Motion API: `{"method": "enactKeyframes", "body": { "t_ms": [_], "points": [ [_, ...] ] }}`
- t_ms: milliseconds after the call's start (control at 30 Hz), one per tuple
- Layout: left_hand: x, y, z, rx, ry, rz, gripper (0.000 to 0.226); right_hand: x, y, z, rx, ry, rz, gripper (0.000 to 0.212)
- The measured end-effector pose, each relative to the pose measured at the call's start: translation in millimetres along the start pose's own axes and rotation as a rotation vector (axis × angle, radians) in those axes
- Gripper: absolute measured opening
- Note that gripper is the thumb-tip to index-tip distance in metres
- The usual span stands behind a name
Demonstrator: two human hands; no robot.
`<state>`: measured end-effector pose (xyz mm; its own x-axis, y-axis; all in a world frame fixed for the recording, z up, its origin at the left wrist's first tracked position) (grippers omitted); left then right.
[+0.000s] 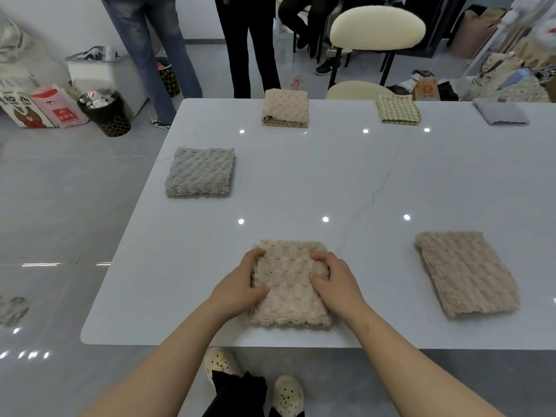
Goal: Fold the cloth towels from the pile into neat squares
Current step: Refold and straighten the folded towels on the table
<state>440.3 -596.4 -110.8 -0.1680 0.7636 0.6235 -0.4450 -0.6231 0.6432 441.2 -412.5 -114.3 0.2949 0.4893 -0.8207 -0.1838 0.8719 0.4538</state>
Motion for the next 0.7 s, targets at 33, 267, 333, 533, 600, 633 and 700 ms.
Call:
{"method": "enactKeyframes", "body": {
  "t_ms": [33,267,333,533,600,633,700],
  "points": [
    [0.5,0.3,0.1,-0.009,0.008,-0.009,0.062,0.7,-0.1,1.5,0.002,0.005,-0.004,0.04],
    [-0.3,-3.5,2.0,0.012,0.071,0.009,0.057,5.1,0.0,7.3,-0.019,0.017,-0.073,0.046],
    [1.0,-5.0,3.1,0.048,0.062,-0.005,0.056,5.6,0.2,8.4,-0.027,0.018,-0.071,0.048],
    [1.8,-9.4,-0.2,0.125,0.018,-0.155,0.057,1.2,-1.0,4.5,-0.015,0.051,-0.007,0.049],
    [2.3,-9.7,-0.1,0.127,-0.003,-0.201,0.052,0.4,-1.5,3.0,-0.01,0.05,0.006,0.049],
    [2.3,-9.2,-0.8,0.131,-0.014,-0.202,0.051,-0.1,-1.7,1.8,-0.006,0.044,0.005,0.049],
    [3.0,-7.8,-2.2,0.131,-0.033,-0.201,0.048,-0.6,-1.8,0.5,0.011,0.029,0.001,0.048]
  ]
}}
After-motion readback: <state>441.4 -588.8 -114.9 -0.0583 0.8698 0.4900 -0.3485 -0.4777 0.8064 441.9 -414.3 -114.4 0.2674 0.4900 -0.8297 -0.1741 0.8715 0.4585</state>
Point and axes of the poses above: each hand's wrist, its own z-axis away from the middle knuckle, its own y-axis out of the back of the hand, x = y × z, the point moved 4 cm from there along -z, towards the middle knuckle, and after that the axes turned 6 degrees about -z, right-handed, at the moved point
